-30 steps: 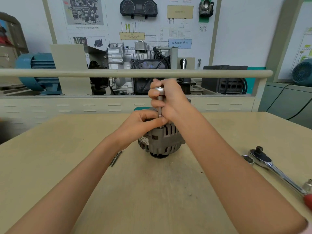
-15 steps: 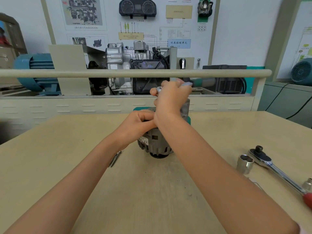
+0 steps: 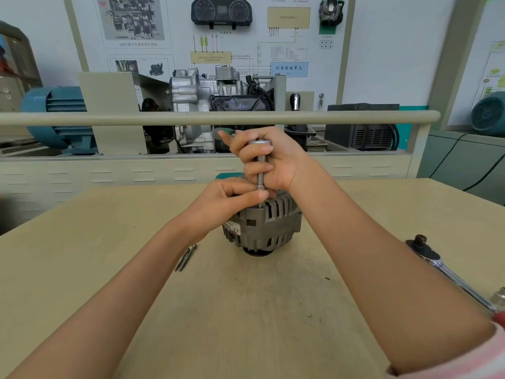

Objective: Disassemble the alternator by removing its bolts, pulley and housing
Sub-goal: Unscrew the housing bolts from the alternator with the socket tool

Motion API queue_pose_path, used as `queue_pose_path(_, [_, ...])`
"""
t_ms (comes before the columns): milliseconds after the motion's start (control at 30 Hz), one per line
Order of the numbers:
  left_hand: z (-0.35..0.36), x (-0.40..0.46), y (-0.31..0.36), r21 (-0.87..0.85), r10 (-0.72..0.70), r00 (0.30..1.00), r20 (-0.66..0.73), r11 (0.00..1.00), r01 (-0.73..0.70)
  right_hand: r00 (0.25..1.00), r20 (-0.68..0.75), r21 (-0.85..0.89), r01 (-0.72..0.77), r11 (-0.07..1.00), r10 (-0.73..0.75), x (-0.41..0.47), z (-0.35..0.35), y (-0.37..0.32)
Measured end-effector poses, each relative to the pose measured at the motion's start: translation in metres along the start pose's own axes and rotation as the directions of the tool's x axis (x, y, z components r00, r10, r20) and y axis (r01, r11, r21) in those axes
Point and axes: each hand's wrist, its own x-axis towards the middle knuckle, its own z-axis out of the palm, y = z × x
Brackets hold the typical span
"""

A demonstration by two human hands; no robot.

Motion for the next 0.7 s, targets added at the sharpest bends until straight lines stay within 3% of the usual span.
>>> queue_pose_path(67, [0.001, -0.001, 0.001, -0.008, 0.012, 1.000, -0.013, 1.000, -0.012, 0.973, -0.170, -0.002, 0.157, 0.988, -0.155, 0.000, 0.005, 0.005])
queue_pose_path(100, [0.001, -0.001, 0.000, -0.014, 0.016, 1.000, -0.018, 1.000, -0.016, 0.913, -0.299, -0.042, 0.279, 0.959, -0.279, 0.001, 0.008, 0.010])
queue_pose_path(200, [0.002, 0.000, 0.001, 0.026, 0.029, 0.999, -0.046, 0.999, -0.028, 0.565, -0.574, -0.218, 0.593, 0.776, -0.593, 0.007, 0.010, 0.023])
queue_pose_path(233, [0.003, -0.001, 0.001, 0.038, 0.031, 0.998, -0.045, 0.999, -0.030, 0.526, -0.588, -0.216, 0.631, 0.745, -0.615, 0.007, 0.010, 0.025])
queue_pose_path(300, [0.003, -0.001, 0.001, 0.032, 0.027, 0.999, -0.034, 0.999, -0.026, 0.581, -0.550, -0.191, 0.612, 0.767, -0.600, 0.001, 0.008, 0.022])
queue_pose_path(500, [0.003, 0.001, 0.000, 0.066, -0.002, 1.000, -0.002, 0.998, 0.002, 0.925, -0.271, -0.106, 0.247, 0.963, -0.267, 0.001, 0.004, 0.006])
queue_pose_path(567, [0.001, 0.001, -0.002, 0.062, 0.004, 1.000, 0.003, 0.998, -0.004, 0.981, -0.145, -0.105, 0.114, 0.988, -0.128, 0.006, 0.003, 0.003])
queue_pose_path(700, [-0.001, 0.001, -0.002, 0.047, 0.015, 1.000, 0.027, 0.999, -0.016, 1.000, 0.014, -0.013, -0.020, 1.000, 0.020, 0.007, 0.001, 0.000])
